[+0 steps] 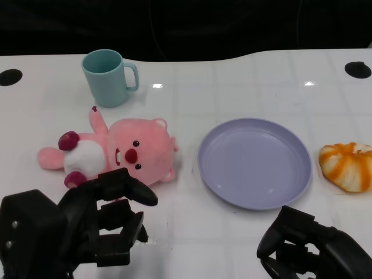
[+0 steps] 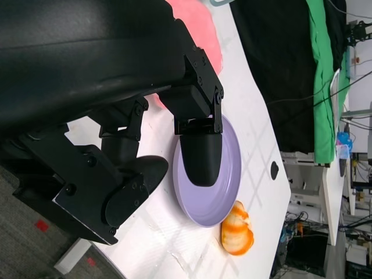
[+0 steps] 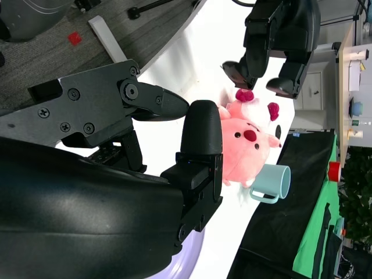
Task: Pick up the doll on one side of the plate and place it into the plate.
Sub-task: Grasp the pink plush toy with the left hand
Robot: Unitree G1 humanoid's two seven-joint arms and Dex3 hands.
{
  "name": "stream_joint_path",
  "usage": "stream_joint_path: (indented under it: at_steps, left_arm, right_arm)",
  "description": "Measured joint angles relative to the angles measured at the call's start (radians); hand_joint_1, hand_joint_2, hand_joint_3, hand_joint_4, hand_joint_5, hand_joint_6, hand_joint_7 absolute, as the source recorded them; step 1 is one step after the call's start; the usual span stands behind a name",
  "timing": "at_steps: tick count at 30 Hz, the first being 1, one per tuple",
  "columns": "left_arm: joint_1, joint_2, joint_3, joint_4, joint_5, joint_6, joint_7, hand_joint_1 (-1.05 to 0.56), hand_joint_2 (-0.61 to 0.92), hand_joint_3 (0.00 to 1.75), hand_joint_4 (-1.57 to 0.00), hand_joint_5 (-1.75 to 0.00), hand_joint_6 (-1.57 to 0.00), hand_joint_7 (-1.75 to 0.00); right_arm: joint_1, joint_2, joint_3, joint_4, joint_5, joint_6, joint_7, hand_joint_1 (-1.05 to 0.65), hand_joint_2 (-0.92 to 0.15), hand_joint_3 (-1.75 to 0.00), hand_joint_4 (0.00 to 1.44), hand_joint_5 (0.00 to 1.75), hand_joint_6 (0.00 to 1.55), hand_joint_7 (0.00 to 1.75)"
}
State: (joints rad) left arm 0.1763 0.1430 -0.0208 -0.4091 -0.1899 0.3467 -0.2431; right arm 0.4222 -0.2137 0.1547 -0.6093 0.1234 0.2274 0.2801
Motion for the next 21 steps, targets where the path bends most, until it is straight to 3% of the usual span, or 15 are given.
stream_joint_path:
  at_steps: [3,8,17,21]
  left_arm:
    - [-0.011,0.019,0.014,-0.008,0.003,-0.002,0.0,-0.2,0.72,0.62,-0.58,-1.06,-0.66,-0.44]
    - [-0.033,0.077,0.022,-0.032,0.057,-0.039,-0.001,-0.3,0.9,0.17,-0.48,-0.81,-0.6,-0.1]
    - [-0.123,0.211,0.022,-0.02,0.166,-0.089,-0.05,-0.42,0.92,0.05,-0.09,-0.69,-0.32,0.0]
    - [-0.174,0.286,-0.001,-0.004,0.264,-0.087,-0.072,-0.51,0.92,0.06,-0.01,-0.61,-0.24,0.0]
  right_arm:
    - [0.0,0.0,0.002,-0.003,-0.002,0.002,0.0,-0.26,-0.88,-0.59,0.65,1.75,0.46,1.66]
    - [0.0,0.0,0.003,-0.008,-0.006,0.008,-0.002,-0.26,-0.88,-0.6,0.65,1.75,0.46,1.67]
    - [0.001,0.0,0.003,-0.014,-0.008,0.024,-0.002,-0.25,-0.88,-0.6,0.65,1.75,0.46,1.67]
    - [0.003,0.0,0.002,-0.019,-0.007,0.025,-0.002,-0.25,-0.88,-0.6,0.65,1.75,0.45,1.67]
